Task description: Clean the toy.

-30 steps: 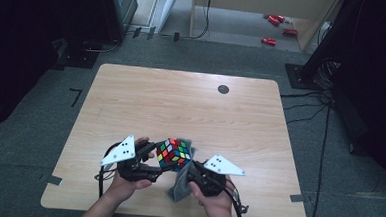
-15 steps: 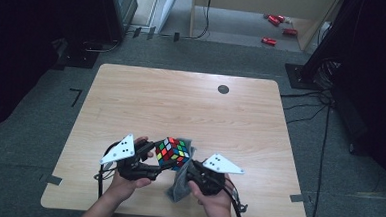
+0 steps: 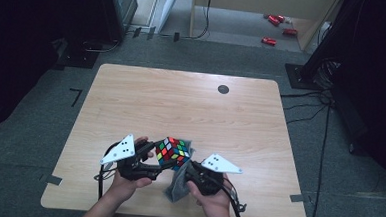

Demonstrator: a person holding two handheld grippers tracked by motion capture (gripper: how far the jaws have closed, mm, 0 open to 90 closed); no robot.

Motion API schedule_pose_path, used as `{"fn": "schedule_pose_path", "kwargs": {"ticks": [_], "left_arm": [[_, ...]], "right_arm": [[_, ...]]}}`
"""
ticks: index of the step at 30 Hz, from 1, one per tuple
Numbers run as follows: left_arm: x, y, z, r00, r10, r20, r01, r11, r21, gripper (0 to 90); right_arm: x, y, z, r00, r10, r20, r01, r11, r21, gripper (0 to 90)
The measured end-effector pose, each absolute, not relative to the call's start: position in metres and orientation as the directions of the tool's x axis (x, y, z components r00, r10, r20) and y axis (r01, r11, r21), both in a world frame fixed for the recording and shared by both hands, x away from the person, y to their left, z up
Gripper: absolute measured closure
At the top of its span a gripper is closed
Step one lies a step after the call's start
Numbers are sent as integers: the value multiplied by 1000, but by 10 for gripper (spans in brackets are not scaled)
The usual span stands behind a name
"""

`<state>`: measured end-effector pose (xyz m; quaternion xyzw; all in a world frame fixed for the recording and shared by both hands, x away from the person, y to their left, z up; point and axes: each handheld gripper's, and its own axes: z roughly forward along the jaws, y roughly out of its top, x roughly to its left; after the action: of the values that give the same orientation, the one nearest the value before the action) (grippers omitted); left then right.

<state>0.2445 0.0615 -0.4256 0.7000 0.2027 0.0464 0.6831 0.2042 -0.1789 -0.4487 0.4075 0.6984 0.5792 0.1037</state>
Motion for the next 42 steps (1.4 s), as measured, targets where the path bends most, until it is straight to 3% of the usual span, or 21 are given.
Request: {"fn": "schedule_pose_path", "kwargs": {"ticks": [4, 6, 10, 16, 23, 33, 42], "left_arm": [[245, 63, -426, 908, 357, -219, 224, 28, 974, 345], [245, 65, -425, 906, 356, -227, 225, 48, 973, 345], [244, 64, -425, 897, 375, -235, 231, 56, 971, 345], [244, 60, -427, 860, 433, -271, 238, 129, 963, 344], [241, 45, -440, 835, 454, -310, 288, 120, 950, 344], [237, 45, -440, 830, 467, -306, 272, 141, 952, 346], [235, 47, -437, 823, 501, -270, 238, 128, 963, 346]], "right_arm": [[199, -162, -453, -684, 673, 284, 437, 66, 897, 774], [201, -168, -449, -673, 683, 284, 427, 45, 903, 774], [206, -187, -445, -615, 690, 382, 444, -97, 891, 774], [202, -164, -456, -658, 648, 384, 473, -41, 880, 771], [202, -153, -457, -658, 596, 460, 521, -80, 850, 771], [209, -169, -463, -592, 599, 539, 569, -163, 806, 773], [206, -166, -455, -621, 571, 537, 564, -150, 812, 771]]}}
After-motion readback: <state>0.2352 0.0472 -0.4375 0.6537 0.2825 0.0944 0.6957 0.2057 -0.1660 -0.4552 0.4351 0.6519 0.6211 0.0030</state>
